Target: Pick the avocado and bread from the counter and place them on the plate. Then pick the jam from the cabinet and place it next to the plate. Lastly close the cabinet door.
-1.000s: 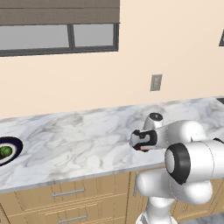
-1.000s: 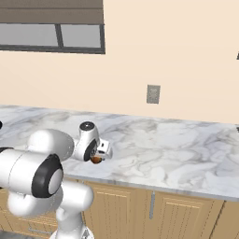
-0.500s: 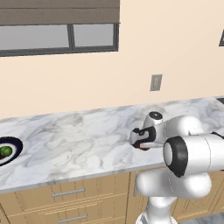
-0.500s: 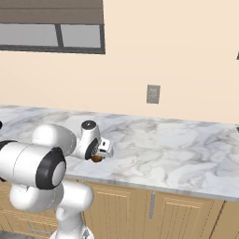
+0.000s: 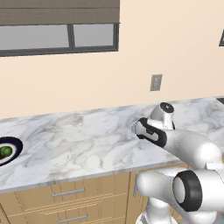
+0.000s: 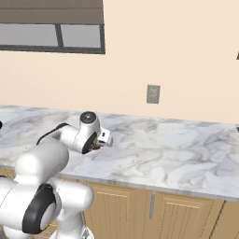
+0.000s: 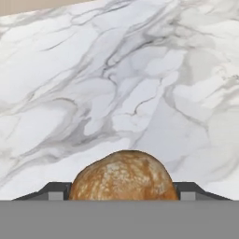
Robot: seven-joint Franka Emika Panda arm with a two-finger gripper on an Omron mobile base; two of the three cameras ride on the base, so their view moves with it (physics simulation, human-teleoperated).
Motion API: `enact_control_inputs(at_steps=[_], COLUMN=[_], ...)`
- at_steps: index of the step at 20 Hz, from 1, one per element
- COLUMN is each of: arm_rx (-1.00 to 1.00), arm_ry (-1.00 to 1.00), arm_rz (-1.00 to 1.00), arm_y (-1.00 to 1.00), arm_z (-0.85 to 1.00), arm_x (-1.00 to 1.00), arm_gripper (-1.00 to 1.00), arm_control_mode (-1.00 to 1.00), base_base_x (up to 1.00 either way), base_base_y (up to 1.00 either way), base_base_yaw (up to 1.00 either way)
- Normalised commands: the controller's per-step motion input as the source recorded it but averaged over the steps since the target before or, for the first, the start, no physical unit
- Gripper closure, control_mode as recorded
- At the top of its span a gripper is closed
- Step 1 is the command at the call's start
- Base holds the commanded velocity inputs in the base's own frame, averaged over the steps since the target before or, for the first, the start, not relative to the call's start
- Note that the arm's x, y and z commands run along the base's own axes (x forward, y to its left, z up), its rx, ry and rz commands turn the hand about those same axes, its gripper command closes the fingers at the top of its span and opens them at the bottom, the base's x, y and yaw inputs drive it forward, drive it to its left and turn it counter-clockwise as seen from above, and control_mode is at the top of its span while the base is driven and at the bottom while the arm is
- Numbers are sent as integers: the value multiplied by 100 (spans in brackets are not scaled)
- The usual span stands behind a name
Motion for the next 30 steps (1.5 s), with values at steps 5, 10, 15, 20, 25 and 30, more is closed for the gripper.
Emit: enact_control_inputs(at_steps=[5,10,15,20,25,30], arm_rx=[1,1,0,0,0,0], arm_ry=[-12,-4,0,0,0,0], arm_rz=[-3,0,0,0,0,0], arm_y=[7,0,0,0,0,0], arm_z=[85,10,-1,0,0,0], arm_x=[-10,-4,-18,0,0,0], arm_gripper=[100,100,100,100,100,100], arm_control_mode=[-100,-100,100,100,100,100], base_base_x=[0,0,-29,-24,-4,0], base_base_y=[0,0,2,51,97,100], base_base_yaw=[0,0,1,0,-3,-5])
